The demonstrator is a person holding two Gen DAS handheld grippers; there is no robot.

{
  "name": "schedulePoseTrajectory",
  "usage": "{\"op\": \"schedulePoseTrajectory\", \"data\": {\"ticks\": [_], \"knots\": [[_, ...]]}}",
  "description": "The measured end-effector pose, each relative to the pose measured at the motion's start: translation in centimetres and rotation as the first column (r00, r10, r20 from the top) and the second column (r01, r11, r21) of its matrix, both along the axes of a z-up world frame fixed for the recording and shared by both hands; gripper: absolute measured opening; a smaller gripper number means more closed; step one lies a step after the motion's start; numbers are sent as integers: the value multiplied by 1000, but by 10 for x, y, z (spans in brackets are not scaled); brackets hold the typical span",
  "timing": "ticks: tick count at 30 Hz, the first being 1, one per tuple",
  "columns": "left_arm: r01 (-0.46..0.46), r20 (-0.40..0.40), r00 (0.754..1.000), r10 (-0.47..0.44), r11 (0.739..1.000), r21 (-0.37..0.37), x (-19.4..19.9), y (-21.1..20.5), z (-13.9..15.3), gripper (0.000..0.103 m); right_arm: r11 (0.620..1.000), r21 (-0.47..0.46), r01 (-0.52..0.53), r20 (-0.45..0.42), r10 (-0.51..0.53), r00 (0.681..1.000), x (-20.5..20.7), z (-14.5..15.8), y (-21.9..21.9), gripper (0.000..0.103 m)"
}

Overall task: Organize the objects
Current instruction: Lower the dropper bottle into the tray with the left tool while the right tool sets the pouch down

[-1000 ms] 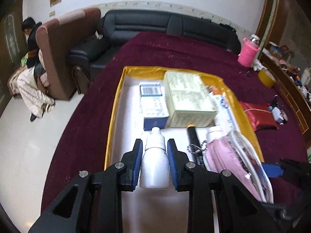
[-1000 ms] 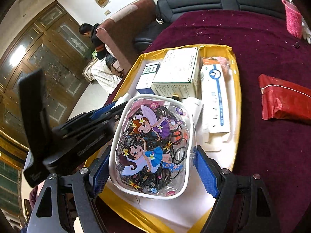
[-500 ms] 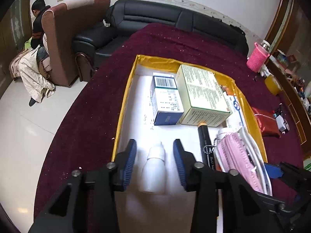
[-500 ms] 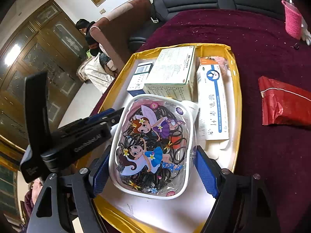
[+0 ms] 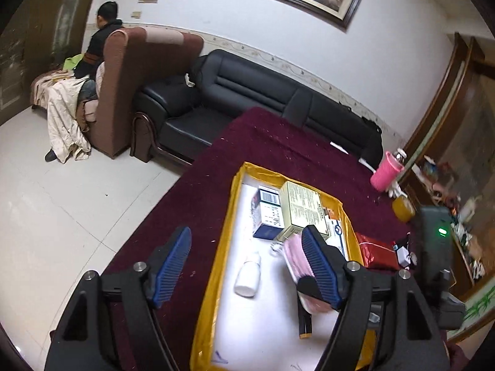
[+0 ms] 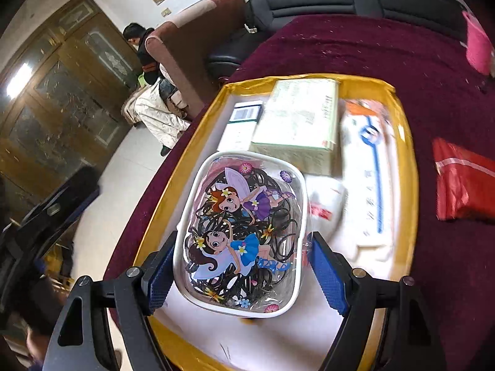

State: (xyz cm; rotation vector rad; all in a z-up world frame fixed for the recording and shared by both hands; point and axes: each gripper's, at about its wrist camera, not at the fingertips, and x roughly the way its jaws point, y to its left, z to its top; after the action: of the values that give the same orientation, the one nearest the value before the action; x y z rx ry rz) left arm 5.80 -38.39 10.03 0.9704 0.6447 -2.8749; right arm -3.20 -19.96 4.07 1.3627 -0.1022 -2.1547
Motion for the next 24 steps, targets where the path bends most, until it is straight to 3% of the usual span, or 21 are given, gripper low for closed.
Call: {"op": "schedulePoseTrajectory", "data": {"ticks": [7,11,18,24], "knots": [[2,15,1000,-3,999,44,12,-10,-10,74,996,85,-20,-6,21,1000,-3,-14,-35,85],[-1,21,1000,0,999,36,14,-12,-15,74,984,177,17,-77,-3,997,-3,-15,-37,85],[-12,36,999,12,1000,22,16,-9,-20,79,971,233,45,-78,-27,997,-9,-18,-32,85],[-34,30,999,35,999,-28,23,-2,-14,85,987,161,23,-40,-17,999,-8,-18,-34,87]]}}
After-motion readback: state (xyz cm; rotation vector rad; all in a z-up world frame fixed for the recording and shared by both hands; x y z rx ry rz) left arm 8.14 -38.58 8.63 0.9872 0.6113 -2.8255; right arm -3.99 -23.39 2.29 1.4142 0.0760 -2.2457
